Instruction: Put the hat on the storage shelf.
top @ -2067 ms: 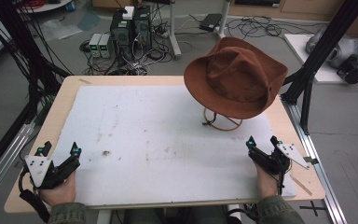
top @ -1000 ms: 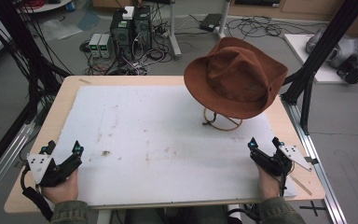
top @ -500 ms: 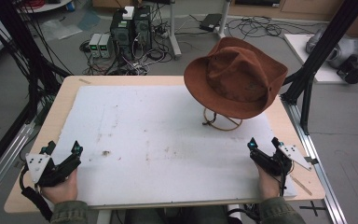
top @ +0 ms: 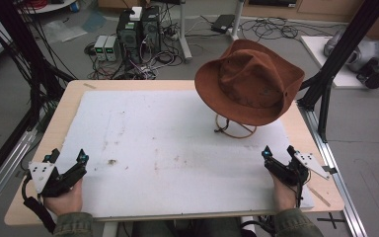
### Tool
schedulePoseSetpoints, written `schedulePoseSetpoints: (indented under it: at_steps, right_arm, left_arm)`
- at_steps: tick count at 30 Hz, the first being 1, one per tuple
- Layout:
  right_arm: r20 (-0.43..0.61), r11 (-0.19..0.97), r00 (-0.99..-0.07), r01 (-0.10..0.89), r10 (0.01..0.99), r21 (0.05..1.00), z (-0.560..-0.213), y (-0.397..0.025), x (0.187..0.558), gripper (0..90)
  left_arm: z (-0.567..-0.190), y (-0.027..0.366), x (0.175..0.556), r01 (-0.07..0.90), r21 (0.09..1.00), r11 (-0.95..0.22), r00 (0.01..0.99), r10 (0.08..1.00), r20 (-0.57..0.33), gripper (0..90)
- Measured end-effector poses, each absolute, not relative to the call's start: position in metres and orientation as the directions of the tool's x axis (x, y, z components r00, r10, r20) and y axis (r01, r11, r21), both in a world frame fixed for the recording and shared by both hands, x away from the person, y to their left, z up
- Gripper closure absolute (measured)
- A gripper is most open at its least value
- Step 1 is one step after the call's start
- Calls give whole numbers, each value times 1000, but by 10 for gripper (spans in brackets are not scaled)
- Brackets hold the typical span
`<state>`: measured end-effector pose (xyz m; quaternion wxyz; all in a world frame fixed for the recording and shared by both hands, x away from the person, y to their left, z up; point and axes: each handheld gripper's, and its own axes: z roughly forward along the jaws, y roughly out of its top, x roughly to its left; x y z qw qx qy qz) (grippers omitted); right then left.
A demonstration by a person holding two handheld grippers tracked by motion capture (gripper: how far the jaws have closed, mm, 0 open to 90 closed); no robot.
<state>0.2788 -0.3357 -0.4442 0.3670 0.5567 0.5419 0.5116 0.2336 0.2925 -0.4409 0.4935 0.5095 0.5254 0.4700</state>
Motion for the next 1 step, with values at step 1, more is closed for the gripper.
schedulePoseSetpoints:
  at_steps: [1]
  right_arm:
    - [171, -142, -112, 228, 979, 963, -444, -336, 279, 107]
  left_arm:
    - [-441, 293, 234, 72, 997, 41, 6, 999, -42, 206]
